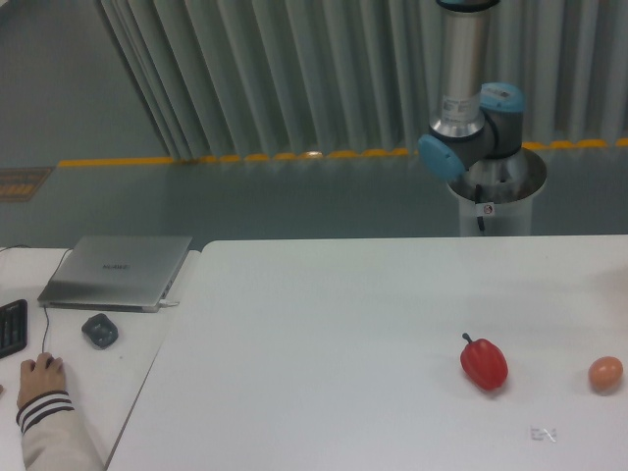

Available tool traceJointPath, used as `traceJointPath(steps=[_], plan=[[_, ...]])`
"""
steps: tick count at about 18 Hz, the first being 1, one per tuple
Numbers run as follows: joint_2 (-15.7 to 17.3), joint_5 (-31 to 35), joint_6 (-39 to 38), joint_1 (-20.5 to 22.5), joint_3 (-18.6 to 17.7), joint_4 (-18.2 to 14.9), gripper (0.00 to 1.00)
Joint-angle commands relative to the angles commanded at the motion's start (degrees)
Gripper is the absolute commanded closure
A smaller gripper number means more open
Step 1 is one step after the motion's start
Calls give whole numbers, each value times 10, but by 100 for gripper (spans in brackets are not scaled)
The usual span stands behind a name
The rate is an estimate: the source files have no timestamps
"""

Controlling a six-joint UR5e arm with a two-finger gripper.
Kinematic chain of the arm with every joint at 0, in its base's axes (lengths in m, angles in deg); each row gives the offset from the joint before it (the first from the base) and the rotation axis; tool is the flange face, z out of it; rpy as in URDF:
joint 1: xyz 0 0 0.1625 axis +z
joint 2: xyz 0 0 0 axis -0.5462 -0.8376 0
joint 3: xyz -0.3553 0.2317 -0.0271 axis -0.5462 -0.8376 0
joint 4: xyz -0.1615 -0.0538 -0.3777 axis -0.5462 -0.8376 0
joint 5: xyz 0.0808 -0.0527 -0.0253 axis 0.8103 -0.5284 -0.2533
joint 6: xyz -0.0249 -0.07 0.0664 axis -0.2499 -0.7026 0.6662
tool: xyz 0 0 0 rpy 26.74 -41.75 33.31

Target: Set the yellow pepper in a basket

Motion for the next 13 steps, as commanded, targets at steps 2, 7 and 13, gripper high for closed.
traceJointPath(steps=[2,7,13], plan=[[-4,4,0,-13,-3,0,0],[-6,3,-1,-22,-14,4,0],[-7,4,-2,-21,-14,4,0]])
